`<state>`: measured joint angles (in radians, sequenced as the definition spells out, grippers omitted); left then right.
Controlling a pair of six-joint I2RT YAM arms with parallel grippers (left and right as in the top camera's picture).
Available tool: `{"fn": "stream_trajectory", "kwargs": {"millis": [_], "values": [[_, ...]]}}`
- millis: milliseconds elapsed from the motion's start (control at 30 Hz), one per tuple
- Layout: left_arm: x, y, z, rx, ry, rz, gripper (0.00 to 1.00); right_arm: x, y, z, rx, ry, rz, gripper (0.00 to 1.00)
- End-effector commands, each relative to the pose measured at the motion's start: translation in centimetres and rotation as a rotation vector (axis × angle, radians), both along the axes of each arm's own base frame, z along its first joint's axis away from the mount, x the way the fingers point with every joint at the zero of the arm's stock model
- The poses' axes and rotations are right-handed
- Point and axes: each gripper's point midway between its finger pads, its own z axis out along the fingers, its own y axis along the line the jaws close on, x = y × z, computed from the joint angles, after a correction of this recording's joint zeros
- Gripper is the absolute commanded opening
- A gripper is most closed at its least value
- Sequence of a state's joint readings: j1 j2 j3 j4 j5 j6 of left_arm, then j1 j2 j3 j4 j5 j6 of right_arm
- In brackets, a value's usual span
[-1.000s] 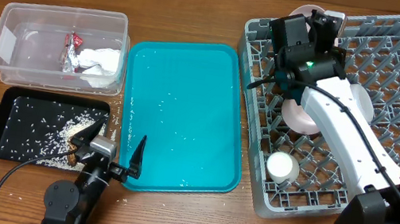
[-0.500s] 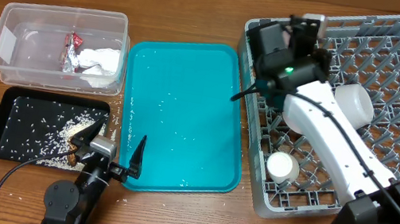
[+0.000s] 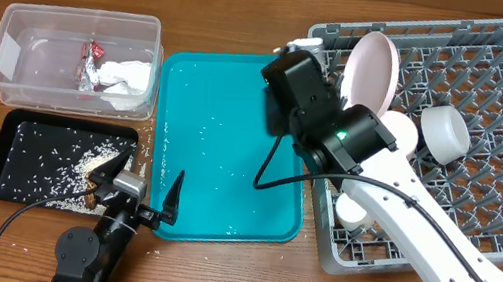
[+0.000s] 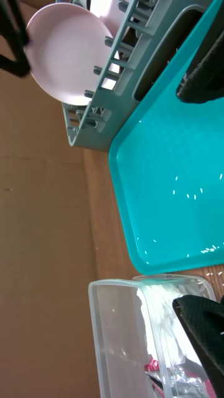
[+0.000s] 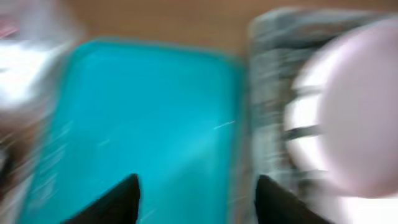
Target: Sort waste into correct bins and load items into the dishwasher
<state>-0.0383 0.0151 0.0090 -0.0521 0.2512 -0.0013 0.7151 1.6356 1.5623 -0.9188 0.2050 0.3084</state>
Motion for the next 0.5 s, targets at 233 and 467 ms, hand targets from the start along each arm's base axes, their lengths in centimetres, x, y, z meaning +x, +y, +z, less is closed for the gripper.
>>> {"fn": "stream_trajectory", "kwargs": {"millis": [233, 467], "values": [[0.0, 0.0, 0.1, -0.013, -0.004, 0.0, 1.0, -5.3, 4.5, 1.8, 0.261, 0.193, 0.242, 0.62], [0.0, 0.0, 0.1, -0.014, -0.004, 0.0, 1.0, -6.4, 3.4, 7.4, 0.349, 0.061, 0.264, 1.0]]}}
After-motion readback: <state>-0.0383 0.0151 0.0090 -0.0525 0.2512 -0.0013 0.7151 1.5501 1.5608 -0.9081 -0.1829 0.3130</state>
